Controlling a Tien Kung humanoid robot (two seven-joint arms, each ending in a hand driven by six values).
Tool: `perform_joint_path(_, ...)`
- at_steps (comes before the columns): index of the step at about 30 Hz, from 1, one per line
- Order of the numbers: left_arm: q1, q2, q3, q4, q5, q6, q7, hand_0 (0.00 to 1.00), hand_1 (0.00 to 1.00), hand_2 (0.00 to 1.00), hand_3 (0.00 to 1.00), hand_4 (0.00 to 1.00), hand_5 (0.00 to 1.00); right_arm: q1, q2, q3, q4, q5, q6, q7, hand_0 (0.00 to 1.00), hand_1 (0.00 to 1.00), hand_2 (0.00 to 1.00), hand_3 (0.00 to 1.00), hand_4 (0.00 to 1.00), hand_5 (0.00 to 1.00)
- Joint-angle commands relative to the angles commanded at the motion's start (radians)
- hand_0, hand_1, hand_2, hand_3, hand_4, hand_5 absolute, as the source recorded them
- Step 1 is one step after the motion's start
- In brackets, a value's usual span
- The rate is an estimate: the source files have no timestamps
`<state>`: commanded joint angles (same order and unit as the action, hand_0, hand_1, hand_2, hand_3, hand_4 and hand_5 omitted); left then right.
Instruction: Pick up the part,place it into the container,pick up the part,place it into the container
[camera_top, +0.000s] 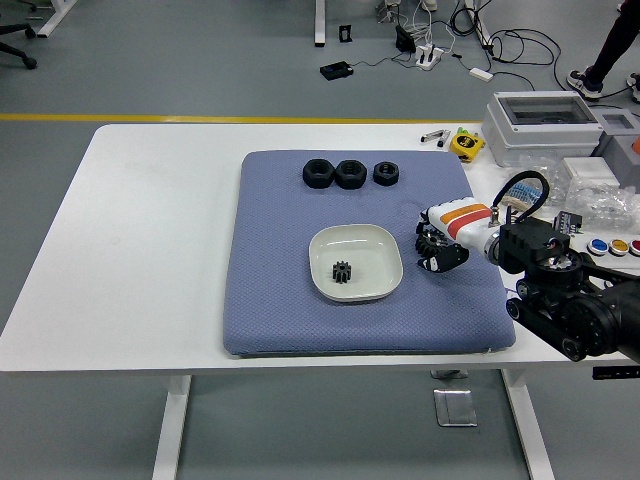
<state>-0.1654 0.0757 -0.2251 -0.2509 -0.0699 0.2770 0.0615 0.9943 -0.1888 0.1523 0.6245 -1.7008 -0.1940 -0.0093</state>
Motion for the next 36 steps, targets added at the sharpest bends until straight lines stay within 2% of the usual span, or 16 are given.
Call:
perform_joint_path(13,0.001,0.001,0.0,0.001,-0.001,0.001,-0.001,0.596,0.589,0.665,0.593,0.581,0.577,-0.014,-0.005,-0.018,0.004,0.0,0.019,-0.001,0.733,0.752,0.764,0.692,0.812,0.361)
perform_joint_path(14,0.002,0.001,0.001,0.001,-0.003,0.001,-0.001,0.597,0.587,0.663,0.593,0.581,0.578,-0.016,-0.006,-0.022,0.002,0.001,0.016,0.001,0.674,0.708,0.735,0.648,0.799,0.365)
perform_joint_path(19,0.002,0.0,-0.001,0.0,0.004,0.001,0.002,0.597,0.587,0.663,0.593,0.581,0.578,-0.026,-0.006,-0.032,-0.005,0.003,-0.008,0.005,0.674,0.708,0.735,0.648,0.799,0.365)
perform_joint_path(20,0.002,0.0,-0.001,0.0,0.004,0.001,0.002,0.6,0.589,0.663,0.593,0.581,0.578,-0.028,-0.006,-0.034,-0.007,0.001,-0.02,0.004,0.519,0.631,0.674,0.587,0.766,0.373)
perform_joint_path(25,0.003,0.001,-0.003,-0.001,0.007,0.001,0.003,0.6,0.589,0.663,0.593,0.581,0.578,-0.033,-0.008,-0.042,-0.013,-0.009,-0.075,-0.001,0.519,0.631,0.674,0.587,0.766,0.373)
perform_joint_path(26,0.003,0.001,-0.003,0.0,0.007,0.001,0.003,0.597,0.591,0.664,0.593,0.581,0.578,-0.034,-0.009,-0.043,-0.013,-0.009,-0.084,-0.003,0.297,0.457,0.541,0.535,0.649,0.372)
perform_joint_path(31,0.005,0.001,-0.005,-0.001,0.01,0.001,0.004,0.597,0.591,0.664,0.593,0.581,0.578,-0.036,-0.009,-0.045,-0.012,-0.008,-0.104,-0.012,0.297,0.457,0.541,0.535,0.649,0.372)
perform_joint_path(32,0.005,0.001,-0.005,-0.001,0.011,0.002,0.004,0.596,0.593,0.664,0.593,0.581,0.577,-0.036,-0.008,-0.045,-0.012,-0.007,-0.104,-0.012,0.153,0.364,0.473,0.512,0.591,0.399)
perform_joint_path(36,0.006,0.001,-0.007,-0.001,0.015,0.002,0.005,0.596,0.593,0.664,0.593,0.581,0.577,-0.04,-0.008,-0.047,-0.012,-0.005,-0.103,-0.015,0.153,0.364,0.473,0.512,0.591,0.399)
